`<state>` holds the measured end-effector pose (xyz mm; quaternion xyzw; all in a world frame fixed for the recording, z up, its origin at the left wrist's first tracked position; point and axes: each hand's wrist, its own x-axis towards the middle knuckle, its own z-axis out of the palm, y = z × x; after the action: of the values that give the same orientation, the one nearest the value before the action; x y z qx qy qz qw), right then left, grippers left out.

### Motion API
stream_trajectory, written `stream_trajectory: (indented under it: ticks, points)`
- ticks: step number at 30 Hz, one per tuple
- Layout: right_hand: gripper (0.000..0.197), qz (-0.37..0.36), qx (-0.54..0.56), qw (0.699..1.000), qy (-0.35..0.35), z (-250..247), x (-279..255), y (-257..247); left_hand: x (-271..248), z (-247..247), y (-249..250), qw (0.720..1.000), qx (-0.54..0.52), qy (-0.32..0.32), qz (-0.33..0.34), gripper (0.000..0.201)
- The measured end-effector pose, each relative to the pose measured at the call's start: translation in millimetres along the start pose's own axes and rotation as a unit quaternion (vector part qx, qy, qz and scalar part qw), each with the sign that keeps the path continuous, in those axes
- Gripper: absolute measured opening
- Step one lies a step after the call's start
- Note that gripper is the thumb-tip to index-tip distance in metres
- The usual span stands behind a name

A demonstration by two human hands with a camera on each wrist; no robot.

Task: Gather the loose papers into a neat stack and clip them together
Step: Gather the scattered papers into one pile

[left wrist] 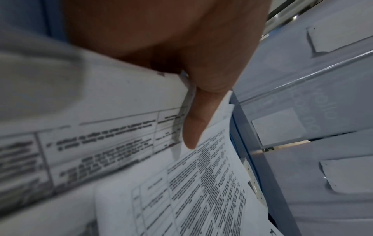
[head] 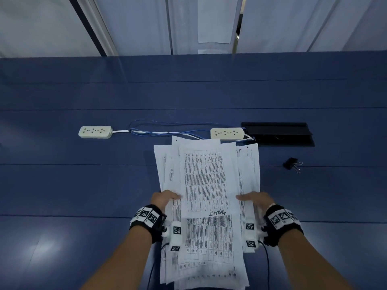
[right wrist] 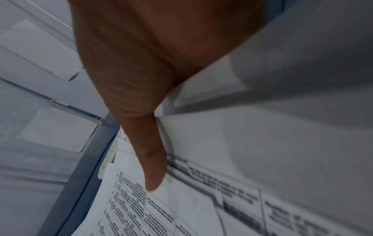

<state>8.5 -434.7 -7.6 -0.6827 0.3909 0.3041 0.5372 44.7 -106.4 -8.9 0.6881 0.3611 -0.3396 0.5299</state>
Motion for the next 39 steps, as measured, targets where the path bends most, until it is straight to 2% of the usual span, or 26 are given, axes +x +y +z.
stream_trajectory:
  ticks: [2,4,6,7,9,10,11,12,15,16,19,20,22,24,26,29,31,33,34,35,36,37,39]
  points:
    - [0.066,0.013,-0.016,0.999,-0.024,-1.3,-2.2,2.4,-4.3,0.7,-1.1,1.000,0.003,-0.027,-0.012,0.057]
    - [0.063,0.017,-0.020,0.999,-0.027,-0.3,-4.1,5.7,-2.5,-0.1,-2.8,1.000,-0.011,-0.017,0.006,0.073]
    - [0.078,0.018,0.010,0.999,-0.038,-2.3,1.9,14.2,9.6,-6.5,-11.5,0.999,-0.029,-0.018,0.026,0.091]
    - [0.087,0.019,0.022,0.998,-0.055,-7.2,12.0,22.9,10.1,-10.3,-13.4,0.999,-0.029,-0.029,0.021,0.089]
    - [0.089,0.033,0.051,0.995,-0.080,-17.1,34.4,43.3,6.2,-18.3,-15.1,0.998,-0.037,-0.044,0.015,0.058]
    - [0.092,0.029,0.068,0.994,-0.076,-17.9,32.7,45.1,2.5,-19.9,-14.9,0.998,-0.038,-0.045,0.011,0.044]
    - [0.099,0.010,0.078,0.995,-0.063,-14.8,19.2,39.2,2.9,-20.7,-17.9,0.998,-0.035,-0.055,0.002,0.037]
    - [0.103,-0.002,0.071,0.996,-0.044,-9.4,5.3,29.9,4.2,-18.5,-19.6,0.998,-0.029,-0.055,-0.005,0.040]
    - [0.105,-0.020,0.050,0.997,-0.047,10.6,-12.5,15.5,11.5,-9.4,-21.4,0.999,-0.012,-0.049,0.007,0.082]
    - [0.105,-0.026,0.037,0.998,-0.040,15.9,-14.8,13.3,1.2,-4.8,-15.1,0.998,-0.001,-0.062,0.012,0.088]
    - [0.110,-0.021,0.030,0.999,-0.020,24.6,-13.3,10.9,-3.0,-3.2,-8.3,0.996,-0.002,-0.083,0.022,0.062]
    - [0.117,-0.031,0.040,0.999,-0.009,23.2,-8.5,15.1,-3.3,-5.3,-8.1,0.996,-0.003,-0.083,0.021,0.065]
    - [0.132,-0.038,0.070,0.997,-0.001,15.2,17.2,34.0,5.7,-11.7,-14.1,0.997,-0.016,-0.073,0.022,0.087]
    - [0.137,-0.048,0.078,0.996,-0.008,16.0,15.5,33.7,17.2,-12.6,-22.5,0.997,-0.030,-0.072,0.026,0.098]
    - [0.136,-0.051,0.066,0.996,-0.030,27.3,-5.9,17.4,0.4,-1.6,-16.0,0.996,-0.030,-0.077,0.025,0.093]
    - [0.133,-0.040,0.032,0.998,-0.038,39.7,-6.4,12.4,-3.6,16.8,-12.3,0.997,-0.011,-0.077,0.015,0.088]
    - [0.127,-0.044,0.041,0.998,-0.020,37.1,-6.4,12.0,-8.8,17.6,-7.0,0.998,-0.022,-0.052,0.017,0.089]
    - [0.133,-0.042,0.070,0.997,0.003,26.9,-4.1,16.3,-6.0,7.9,-3.4,0.997,-0.064,-0.040,0.011,0.086]
    - [0.138,-0.039,0.081,0.996,0.007,21.0,-2.6,18.5,-4.6,2.6,-3.2,0.995,-0.090,-0.049,0.000,0.079]
    - [0.134,-0.038,0.083,0.996,0.009,18.1,-2.2,19.2,-4.8,-0.9,-3.1,0.992,-0.110,-0.062,-0.005,0.065]
    - [0.122,-0.035,0.068,0.997,0.009,17.2,0.1,20.6,-3.8,-2.1,-3.1,0.992,-0.109,-0.065,0.003,0.050]
    - [0.110,-0.023,0.053,0.998,0.015,19.3,0.8,20.9,1.2,-2.7,-5.6,0.994,-0.096,-0.051,0.017,0.042]
    - [0.102,-0.013,0.004,1.000,0.023,24.2,1.8,22.3,6.7,-0.9,-10.1,0.997,-0.025,-0.001,0.071,0.036]
